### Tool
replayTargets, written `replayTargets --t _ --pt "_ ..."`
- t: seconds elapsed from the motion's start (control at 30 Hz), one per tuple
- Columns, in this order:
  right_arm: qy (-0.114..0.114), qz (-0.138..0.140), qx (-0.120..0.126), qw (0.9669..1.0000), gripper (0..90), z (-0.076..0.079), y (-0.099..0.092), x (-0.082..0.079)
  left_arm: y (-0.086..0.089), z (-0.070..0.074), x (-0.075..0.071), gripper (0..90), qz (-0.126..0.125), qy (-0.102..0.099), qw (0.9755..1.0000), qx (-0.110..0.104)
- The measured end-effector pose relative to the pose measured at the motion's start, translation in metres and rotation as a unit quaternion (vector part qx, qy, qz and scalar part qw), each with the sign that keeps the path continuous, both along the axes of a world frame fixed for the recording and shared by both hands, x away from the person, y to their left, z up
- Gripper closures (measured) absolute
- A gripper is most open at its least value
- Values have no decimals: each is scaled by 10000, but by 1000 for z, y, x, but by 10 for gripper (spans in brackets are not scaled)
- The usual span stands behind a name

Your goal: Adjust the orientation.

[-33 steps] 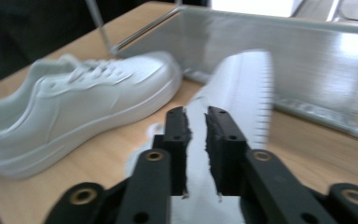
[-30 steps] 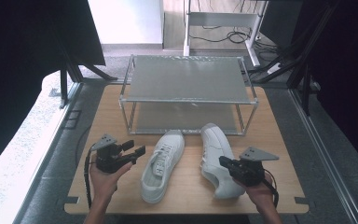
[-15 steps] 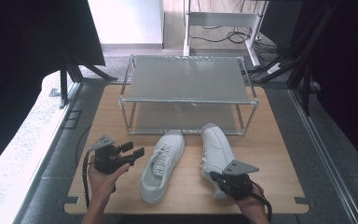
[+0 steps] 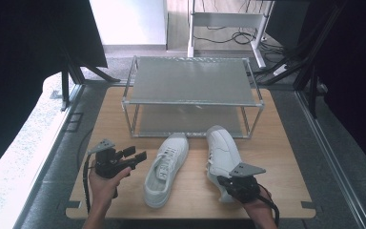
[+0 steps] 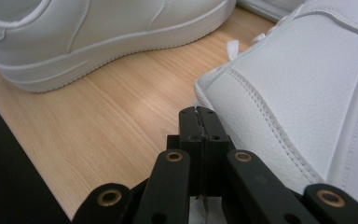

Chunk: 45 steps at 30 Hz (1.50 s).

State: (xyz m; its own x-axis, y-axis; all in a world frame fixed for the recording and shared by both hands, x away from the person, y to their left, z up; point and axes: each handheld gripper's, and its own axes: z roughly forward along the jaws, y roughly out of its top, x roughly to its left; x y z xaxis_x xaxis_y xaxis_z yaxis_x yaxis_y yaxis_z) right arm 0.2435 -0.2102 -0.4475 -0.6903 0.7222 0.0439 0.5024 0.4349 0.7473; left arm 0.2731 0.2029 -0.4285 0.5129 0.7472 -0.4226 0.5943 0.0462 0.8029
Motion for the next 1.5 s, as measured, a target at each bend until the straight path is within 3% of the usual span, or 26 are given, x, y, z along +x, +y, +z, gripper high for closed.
replayTargets --t 0.2,0.37,0.5,0.6,0.67,0.7,0.73,0.83,0.9,1.03,1.07,1.13,1.17,1.23,1.33,1.37,1.43,1.47,1.5 --pt "-22 -111 196 9997 900 3 -11 3 1 -2 1 380 13 113 9999 -3" --pt "-10 -220 602 9979 900 5 -31 6 1 -3 2 380 0 174 9998 21" --pt "-26 -424 780 9960 900 7 -45 9 -1 -6 2 380 -24 235 9997 42" --pt "-79 -702 838 9940 900 9 -61 11 -2 -8 3 382 -65 292 9995 37" --pt "34 -946 739 9928 893 4 -74 15 -2 -9 4 383 -70 317 9995 32" --pt "-28 -1188 647 9908 878 -1 -79 17 -3 -9 4 383 -69 328 9994 34" --pt "-5 -1357 707 9882 881 -4 -88 19 -3 -10 5 383 -75 329 9994 32" --pt "132 -1465 991 9842 895 -9 -108 22 -4 -11 5 383 -85 355 9993 59" --pt "151 -1445 1062 9837 895 -9 -110 22 -4 -11 5 383 -91 365 9993 62" --pt "-19 -1439 899 9855 876 -3 -102 18 -3 -11 5 388 -40 351 9994 46" --pt "-202 -1371 841 9868 884 6 -93 13 -2 -12 5 388 -32 369 9993 41" --pt "-286 -1199 829 9889 891 12 -83 8 -2 -13 6 388 -44 388 9992 38" --pt "-286 -1199 829 9889 891 12 -83 8 -2 -13 6 388 -44 388 9992 38" --pt "-227 -836 643 9942 897 10 -62 -1 -3 -13 5 388 -70 395 9992 45" --pt "-56 -672 243 9974 900 -3 -46 -8 -3 -12 5 388 -75 384 9992 47" --pt "-56 -672 243 9974 900 -3 -46 -8 -2 -12 5 388 -82 387 9992 44" --pt "11 -787 -103 9968 900 -13 -44 -12 -1 -12 5 388 -55 380 9993 44" --pt "-41 -971 -294 9948 900 -17 -50 -15 0 -12 5 388 -51 378 9993 24" --pt "-41 -971 -294 9948 900 -17 -50 -15 0 -12 5 388 -51 378 9993 24"
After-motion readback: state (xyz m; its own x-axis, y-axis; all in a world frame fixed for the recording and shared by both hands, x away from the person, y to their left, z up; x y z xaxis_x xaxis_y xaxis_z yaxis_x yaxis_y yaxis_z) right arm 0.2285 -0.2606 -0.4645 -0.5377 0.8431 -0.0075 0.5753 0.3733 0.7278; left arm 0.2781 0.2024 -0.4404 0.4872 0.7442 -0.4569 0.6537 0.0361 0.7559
